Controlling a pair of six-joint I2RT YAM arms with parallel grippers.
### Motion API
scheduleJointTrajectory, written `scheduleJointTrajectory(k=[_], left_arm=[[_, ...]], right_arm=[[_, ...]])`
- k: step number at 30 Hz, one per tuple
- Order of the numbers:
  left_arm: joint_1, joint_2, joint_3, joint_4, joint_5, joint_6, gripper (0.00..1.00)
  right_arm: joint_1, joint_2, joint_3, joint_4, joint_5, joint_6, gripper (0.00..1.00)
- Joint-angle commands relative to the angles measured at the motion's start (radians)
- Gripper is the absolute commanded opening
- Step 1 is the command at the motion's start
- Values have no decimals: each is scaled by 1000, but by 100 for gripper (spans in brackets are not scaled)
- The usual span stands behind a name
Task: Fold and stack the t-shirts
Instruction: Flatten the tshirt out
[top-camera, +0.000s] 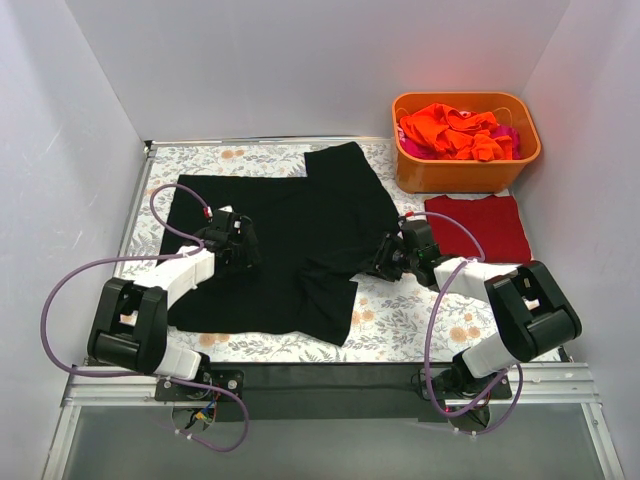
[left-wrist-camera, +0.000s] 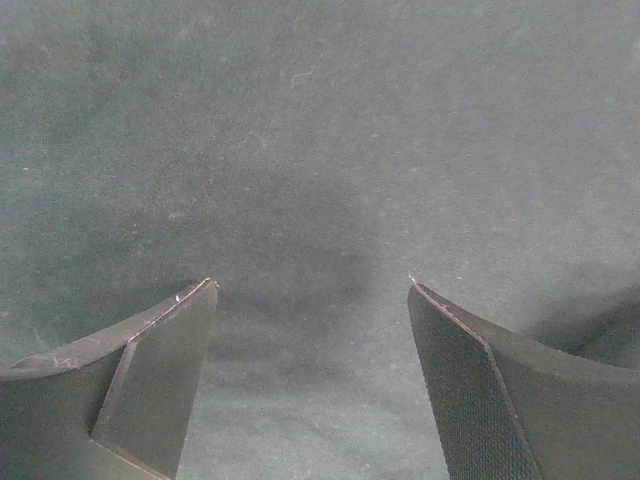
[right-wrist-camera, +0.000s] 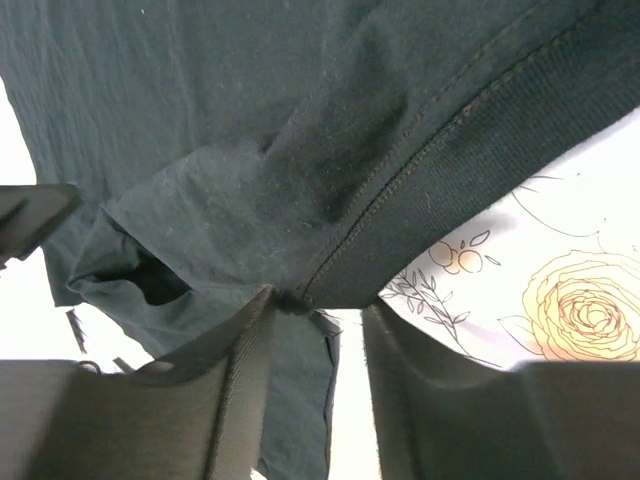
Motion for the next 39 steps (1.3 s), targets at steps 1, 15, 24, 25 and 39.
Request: scheduleJointTrajectory(k=[1,15,24,25,39], left_arm=[[5,23,-6,16,-4,11,72],[5,94,2,-24,-15,15,71],[5,72,-9,-42,-38,18,71],[5,68,-12,-42,-39,18,71],[5,-81,-43,-1,-61,8,72]], right_arm=[[4,-2,-4,41,21,1,33],[-214,-225,-33,-301,17,-269,1],[-398,-307,10,-541,86,-450,2],[-401,-321,13,-555,89,-459,4],[-389,-455,89,-638,109,-519,45]])
